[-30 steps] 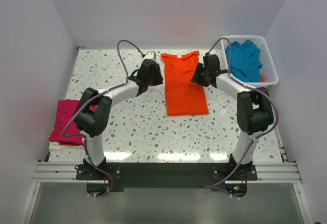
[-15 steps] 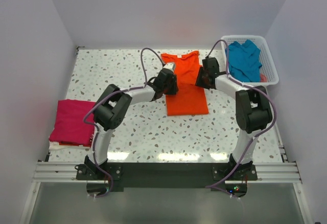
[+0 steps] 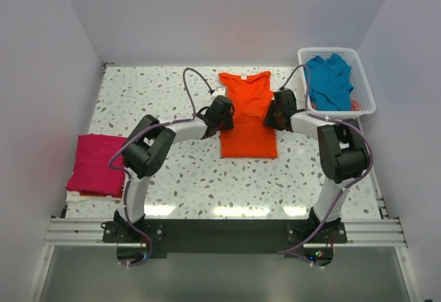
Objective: Fold and stack the t-shirts
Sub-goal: Fold the tshirt
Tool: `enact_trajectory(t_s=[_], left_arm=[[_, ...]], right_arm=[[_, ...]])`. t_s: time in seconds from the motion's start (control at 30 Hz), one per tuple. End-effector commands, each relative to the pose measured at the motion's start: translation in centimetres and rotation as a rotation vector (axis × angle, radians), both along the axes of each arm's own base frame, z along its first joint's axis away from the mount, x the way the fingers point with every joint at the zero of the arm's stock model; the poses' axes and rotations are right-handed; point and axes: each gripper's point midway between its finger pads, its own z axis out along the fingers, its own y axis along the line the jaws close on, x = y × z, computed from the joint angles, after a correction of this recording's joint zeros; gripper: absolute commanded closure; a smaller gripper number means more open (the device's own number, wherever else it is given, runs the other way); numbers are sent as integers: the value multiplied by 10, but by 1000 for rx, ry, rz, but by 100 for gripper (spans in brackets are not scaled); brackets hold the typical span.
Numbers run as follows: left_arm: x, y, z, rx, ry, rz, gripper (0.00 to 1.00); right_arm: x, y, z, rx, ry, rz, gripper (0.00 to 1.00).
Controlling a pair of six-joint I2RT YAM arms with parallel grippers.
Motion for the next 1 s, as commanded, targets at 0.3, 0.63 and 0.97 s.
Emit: enact_trajectory(t_s=[0.3,0.63,0.97], left_arm=[[-100,64,-14,69,97,53,64],[-179,99,-6,18,119,20,63],[-165,93,54,-8,16,-31,55]], right_arm=[[-123,47,-23,77,136,137,60],[-204,63,-10,92,107,190,53],[-104,12,77,39,-62,59,44]])
